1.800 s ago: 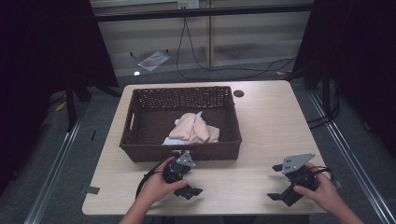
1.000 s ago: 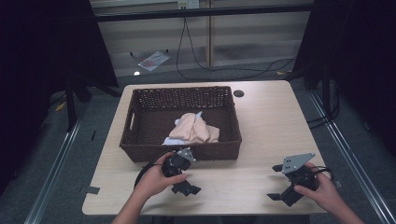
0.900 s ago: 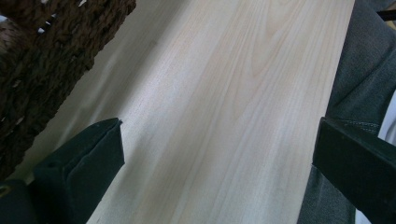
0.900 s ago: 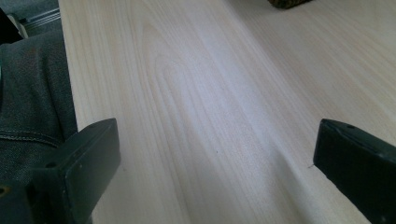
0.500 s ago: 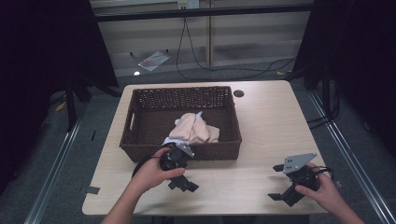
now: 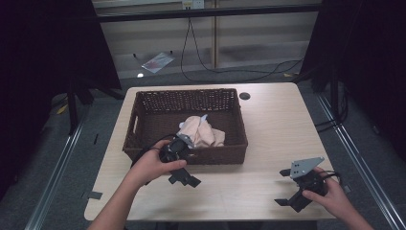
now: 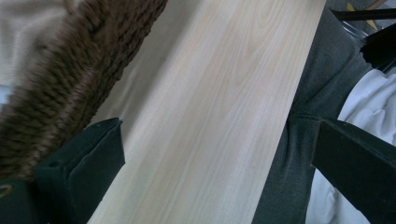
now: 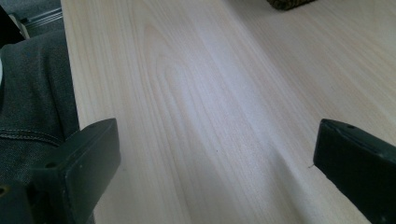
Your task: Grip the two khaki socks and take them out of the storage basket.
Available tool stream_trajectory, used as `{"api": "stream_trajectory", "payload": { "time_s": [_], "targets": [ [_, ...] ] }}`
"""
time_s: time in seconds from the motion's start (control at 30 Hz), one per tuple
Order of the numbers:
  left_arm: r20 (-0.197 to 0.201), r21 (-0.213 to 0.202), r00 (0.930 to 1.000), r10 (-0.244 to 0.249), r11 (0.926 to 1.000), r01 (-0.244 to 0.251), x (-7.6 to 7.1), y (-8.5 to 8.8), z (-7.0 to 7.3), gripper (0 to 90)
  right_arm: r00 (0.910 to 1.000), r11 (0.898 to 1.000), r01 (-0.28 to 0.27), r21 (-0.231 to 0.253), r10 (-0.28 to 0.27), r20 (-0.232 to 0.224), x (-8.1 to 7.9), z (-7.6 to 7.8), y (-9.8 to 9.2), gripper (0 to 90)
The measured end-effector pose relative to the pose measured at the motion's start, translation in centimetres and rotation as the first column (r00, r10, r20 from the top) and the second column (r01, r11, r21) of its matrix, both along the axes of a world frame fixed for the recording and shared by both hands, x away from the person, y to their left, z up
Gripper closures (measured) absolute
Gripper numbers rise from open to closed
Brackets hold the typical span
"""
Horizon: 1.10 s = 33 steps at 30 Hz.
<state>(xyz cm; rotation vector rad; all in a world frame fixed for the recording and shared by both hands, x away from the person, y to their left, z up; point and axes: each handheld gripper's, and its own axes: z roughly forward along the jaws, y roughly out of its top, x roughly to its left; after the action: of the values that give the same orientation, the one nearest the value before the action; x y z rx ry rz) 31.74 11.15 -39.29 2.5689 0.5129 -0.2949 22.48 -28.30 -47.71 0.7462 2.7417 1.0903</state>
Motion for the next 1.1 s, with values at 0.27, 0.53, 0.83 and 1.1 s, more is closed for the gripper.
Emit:
{"api": "stream_trajectory", "payload": {
  "time_s": [0.27,0.53,0.83,1.1],
  "targets": [
    [-0.006,0.01,1.0,0.006,0.9999,-0.006,1.0,-0.2,1.8,2.1,1.0,1.0,0.001,-0.003,-0.001,0.0,0.0,0.0,0.0,0.4],
    [0.026,0.026,0.9995,0.019,0.9995,-0.02,2.1,-0.4,3.4,2.1,1.0,1.0,-0.006,-0.003,0.006,-0.006,0.0,0.0,0.0,0.4],
    [0.064,0.032,0.9965,0.053,0.998,-0.055,3.3,-0.7,5.2,2.1,0.9999,1.0,-0.009,-0.004,0.009,-0.009,0.0,0.0,0.0,0.5],
    [0.091,0.016,0.9911,0.098,0.9949,-0.099,4.7,-1.2,6.1,1.5,0.9999,1.0,-0.008,-0.001,0.008,-0.012,0.0,0.0,0.1,0.6]
  ]
}}
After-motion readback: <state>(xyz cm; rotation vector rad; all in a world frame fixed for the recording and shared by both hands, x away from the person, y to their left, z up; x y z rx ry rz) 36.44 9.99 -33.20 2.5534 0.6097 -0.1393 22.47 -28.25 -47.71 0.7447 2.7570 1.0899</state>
